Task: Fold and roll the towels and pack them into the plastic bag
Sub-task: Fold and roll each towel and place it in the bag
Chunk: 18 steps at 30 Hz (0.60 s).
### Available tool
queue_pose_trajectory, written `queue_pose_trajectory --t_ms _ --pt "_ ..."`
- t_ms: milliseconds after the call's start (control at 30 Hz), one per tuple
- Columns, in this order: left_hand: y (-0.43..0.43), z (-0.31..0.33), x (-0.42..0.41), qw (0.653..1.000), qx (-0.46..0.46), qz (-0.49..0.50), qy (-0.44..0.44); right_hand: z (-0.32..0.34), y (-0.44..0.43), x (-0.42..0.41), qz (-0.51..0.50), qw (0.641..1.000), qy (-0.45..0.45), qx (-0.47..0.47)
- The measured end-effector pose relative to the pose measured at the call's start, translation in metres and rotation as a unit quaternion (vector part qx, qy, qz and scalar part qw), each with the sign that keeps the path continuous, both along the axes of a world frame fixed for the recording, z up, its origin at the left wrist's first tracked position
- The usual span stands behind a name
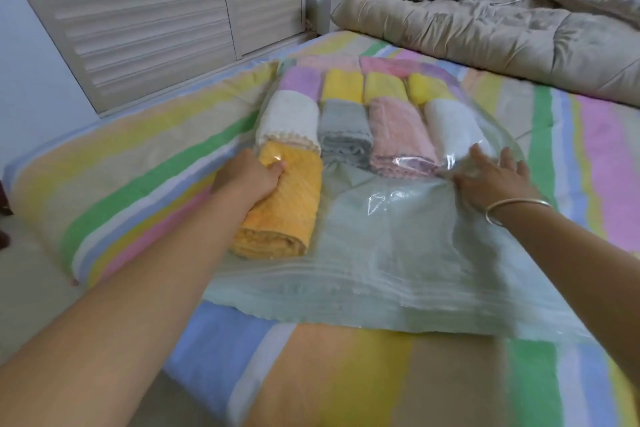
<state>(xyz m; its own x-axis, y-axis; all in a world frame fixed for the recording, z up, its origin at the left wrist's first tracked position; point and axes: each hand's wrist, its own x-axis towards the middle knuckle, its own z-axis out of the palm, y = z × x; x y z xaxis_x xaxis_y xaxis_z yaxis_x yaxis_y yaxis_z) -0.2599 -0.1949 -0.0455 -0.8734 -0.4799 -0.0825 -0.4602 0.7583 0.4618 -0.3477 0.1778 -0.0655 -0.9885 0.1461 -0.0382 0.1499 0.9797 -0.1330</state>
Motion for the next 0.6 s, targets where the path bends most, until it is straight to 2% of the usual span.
queue_pose_trajectory --t_ms 67,167,233,300,333,400,467,533,600 --pt "-0.010 -0.001 0.016 0.999 0.006 0.029 -0.028 -0.002 0.003 0.014 0.015 1.000 -0.004 0.007" --pt "-0.027 0.003 0.053 0.993 0.094 0.052 -0.047 0.007 -0.011 0.061 0.037 0.999 0.005 -0.025" --pt "-0.032 0.007 0.083 0.990 0.132 0.049 -0.028 0.022 -0.037 0.104 0.086 0.992 0.069 -0.059" --pt "-0.032 0.008 0.116 0.988 0.149 0.048 0.016 0.036 -0.066 0.151 0.167 0.960 0.181 -0.132" --pt "-0.029 0.009 0.132 0.988 0.141 0.045 0.040 0.044 -0.081 0.177 0.207 0.935 0.225 -0.180" --pt "-0.019 0.009 0.164 0.987 0.127 0.021 0.101 0.059 -0.106 0.230 0.278 0.899 0.242 -0.239" --pt "-0.008 0.013 0.190 0.982 0.108 -0.049 0.148 0.060 -0.124 0.272 0.311 0.893 0.218 -0.239" --pt "0.002 0.009 0.204 0.980 0.011 -0.144 0.133 0.049 -0.134 0.297 0.303 0.901 0.204 -0.232" --pt "0.008 0.001 0.207 0.968 -0.088 -0.196 0.129 0.037 -0.138 0.306 0.293 0.904 0.222 -0.218"
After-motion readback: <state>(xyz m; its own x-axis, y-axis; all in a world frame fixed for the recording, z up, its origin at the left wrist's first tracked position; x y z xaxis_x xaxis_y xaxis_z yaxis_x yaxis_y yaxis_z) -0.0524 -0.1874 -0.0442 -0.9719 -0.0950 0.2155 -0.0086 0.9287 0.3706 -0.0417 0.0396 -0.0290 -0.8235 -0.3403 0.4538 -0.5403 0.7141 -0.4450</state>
